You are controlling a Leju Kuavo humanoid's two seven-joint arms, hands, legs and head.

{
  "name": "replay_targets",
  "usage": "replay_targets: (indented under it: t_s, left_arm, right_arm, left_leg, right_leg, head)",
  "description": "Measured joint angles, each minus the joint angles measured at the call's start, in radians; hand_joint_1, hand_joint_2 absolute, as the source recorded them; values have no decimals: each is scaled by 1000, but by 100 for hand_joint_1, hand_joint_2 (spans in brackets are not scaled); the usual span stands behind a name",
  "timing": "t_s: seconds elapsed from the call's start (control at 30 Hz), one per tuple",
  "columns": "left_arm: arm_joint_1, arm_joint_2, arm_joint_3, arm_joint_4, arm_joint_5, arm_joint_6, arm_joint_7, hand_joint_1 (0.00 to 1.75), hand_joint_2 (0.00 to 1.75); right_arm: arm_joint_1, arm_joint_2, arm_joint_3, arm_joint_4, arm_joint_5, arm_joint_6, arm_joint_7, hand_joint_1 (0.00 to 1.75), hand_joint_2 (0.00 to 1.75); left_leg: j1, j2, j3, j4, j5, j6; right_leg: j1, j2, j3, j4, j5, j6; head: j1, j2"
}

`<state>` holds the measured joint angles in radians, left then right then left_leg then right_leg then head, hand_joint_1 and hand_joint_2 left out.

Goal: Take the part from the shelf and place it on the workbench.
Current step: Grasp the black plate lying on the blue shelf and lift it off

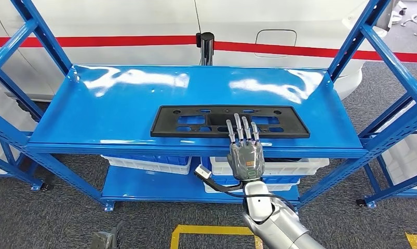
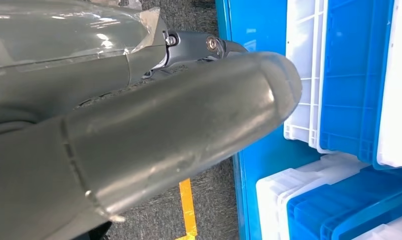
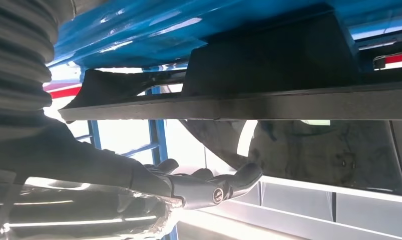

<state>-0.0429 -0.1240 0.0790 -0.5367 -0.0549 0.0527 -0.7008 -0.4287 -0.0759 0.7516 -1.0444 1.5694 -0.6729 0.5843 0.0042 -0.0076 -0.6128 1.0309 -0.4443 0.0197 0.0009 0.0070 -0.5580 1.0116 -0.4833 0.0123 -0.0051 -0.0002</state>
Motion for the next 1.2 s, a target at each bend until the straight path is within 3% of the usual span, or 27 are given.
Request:
replay_targets:
  t_s: [0.3, 0.43, 0.53, 0.57, 0.67, 0.7, 1.2]
  left_arm:
    - [-16, 4, -7, 5, 11, -9, 0, 0, 0]
    - [-33, 7, -16, 18, 16, -6, 0, 0, 0]
    - [-49, 10, -23, 32, 21, -2, 0, 0, 0]
    - [-54, 10, -24, 36, 22, -1, 0, 0, 0]
    - [-63, 11, -28, 43, 22, -1, 0, 0, 0]
    - [-63, 12, -30, 44, 22, -1, 0, 0, 0]
    - [-64, 14, -31, 48, 30, 0, 0, 0, 0]
  right_arm:
    - [-46, 49, -10, 40, 0, 36, -62, 0, 175]
    - [-78, 96, -26, 101, 0, 63, -106, 42, 175]
    - [-103, 138, -48, 169, 0, 80, -134, 45, 175]
    - [-110, 151, -58, 192, 0, 82, -139, 61, 175]
    - [-120, 174, -79, 235, 0, 83, -144, 137, 175]
    - [-122, 178, -82, 243, 0, 83, -146, 149, 175]
    - [-136, 195, -97, 285, 0, 85, -158, 168, 175]
  left_leg:
    - [0, 0, 0, 0, 0, 0]
    - [1, 1, 1, 0, 1, 1]
    - [1, 3, 3, 0, 1, 1]
    - [2, 3, 3, -1, 2, 1]
    - [2, 3, 4, -1, 4, 3]
    - [2, 3, 4, -1, 5, 3]
    - [3, 3, 3, -1, 7, 2]
  right_leg:
    - [1, 0, 0, 0, 0, 0]
    - [1, 0, 1, 0, 0, 0]
    - [2, 1, 1, 0, 2, -2]
    - [2, 1, 1, 0, 3, -3]
    - [3, 1, -2, 0, 4, -4]
    - [3, 1, -4, 0, 4, -4]
    - [3, 1, -8, 0, 6, -6]
  head:
    - [0, 0]
    - [0, 0]
    - [0, 0]
    - [0, 0]
    - [0, 0]
    - [0, 0]
    - [0, 0]
